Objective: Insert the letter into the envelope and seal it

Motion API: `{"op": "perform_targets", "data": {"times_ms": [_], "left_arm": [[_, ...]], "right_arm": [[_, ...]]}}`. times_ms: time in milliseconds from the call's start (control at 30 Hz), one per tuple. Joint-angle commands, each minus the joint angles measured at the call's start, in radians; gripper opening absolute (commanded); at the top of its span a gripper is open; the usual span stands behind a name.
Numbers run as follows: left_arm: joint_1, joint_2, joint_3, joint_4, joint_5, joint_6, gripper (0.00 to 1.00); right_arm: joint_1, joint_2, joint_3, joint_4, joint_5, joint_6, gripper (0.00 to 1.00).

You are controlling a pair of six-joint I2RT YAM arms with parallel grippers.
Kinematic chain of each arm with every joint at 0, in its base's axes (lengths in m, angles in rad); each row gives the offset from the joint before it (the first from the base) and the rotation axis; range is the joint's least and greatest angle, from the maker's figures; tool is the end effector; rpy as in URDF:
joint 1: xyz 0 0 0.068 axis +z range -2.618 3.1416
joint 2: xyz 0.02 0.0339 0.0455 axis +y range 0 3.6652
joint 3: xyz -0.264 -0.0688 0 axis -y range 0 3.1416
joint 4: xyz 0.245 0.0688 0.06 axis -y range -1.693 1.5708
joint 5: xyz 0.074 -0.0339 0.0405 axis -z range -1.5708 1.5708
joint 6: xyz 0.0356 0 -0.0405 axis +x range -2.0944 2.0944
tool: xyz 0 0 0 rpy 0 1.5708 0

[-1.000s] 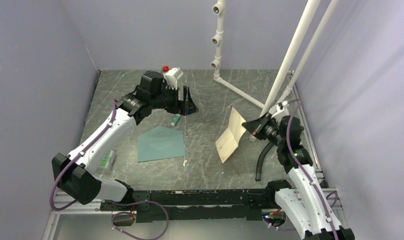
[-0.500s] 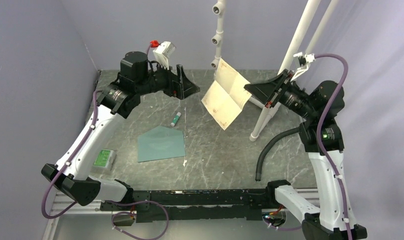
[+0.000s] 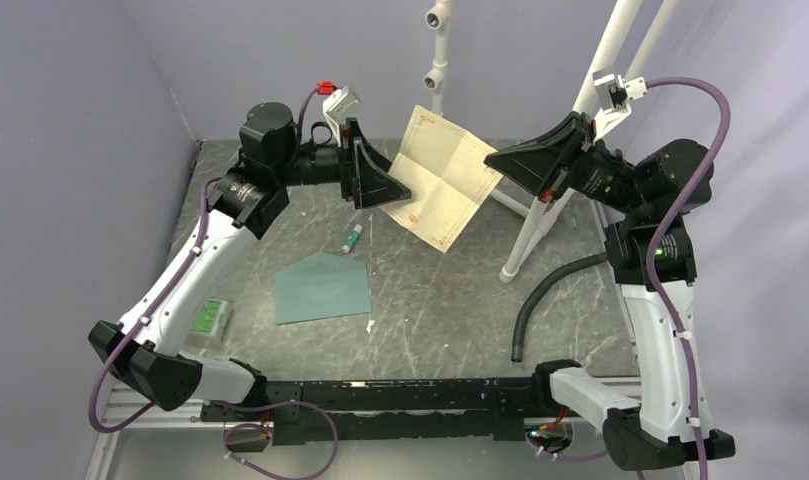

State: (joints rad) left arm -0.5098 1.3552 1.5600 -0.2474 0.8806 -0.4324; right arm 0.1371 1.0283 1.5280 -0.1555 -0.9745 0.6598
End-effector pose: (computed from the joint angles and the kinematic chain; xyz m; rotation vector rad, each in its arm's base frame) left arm 0.2378 -0.1644 0.4758 0.8026 1.6087 -1.4006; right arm 0.1530 0.0508 0.5414 -0.5617 1.3904 1.2455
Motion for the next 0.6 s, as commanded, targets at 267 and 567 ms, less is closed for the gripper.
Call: {"op": "perform_targets", "data": {"times_ms": [267,567], "left_arm": [[0.041,-0.038,-0.076,0.312,0.185,-0.183,0.03],[0.070,-0.039,-0.138,0.396,0.154,-0.251,0.02]], "right_arm": [[0.002,-0.014,0.008,0.086,-0.110,-0.008,0.00],[0.003,-0.042,-0.047,-0.090,-0.365,-0.261,0.72]]}}
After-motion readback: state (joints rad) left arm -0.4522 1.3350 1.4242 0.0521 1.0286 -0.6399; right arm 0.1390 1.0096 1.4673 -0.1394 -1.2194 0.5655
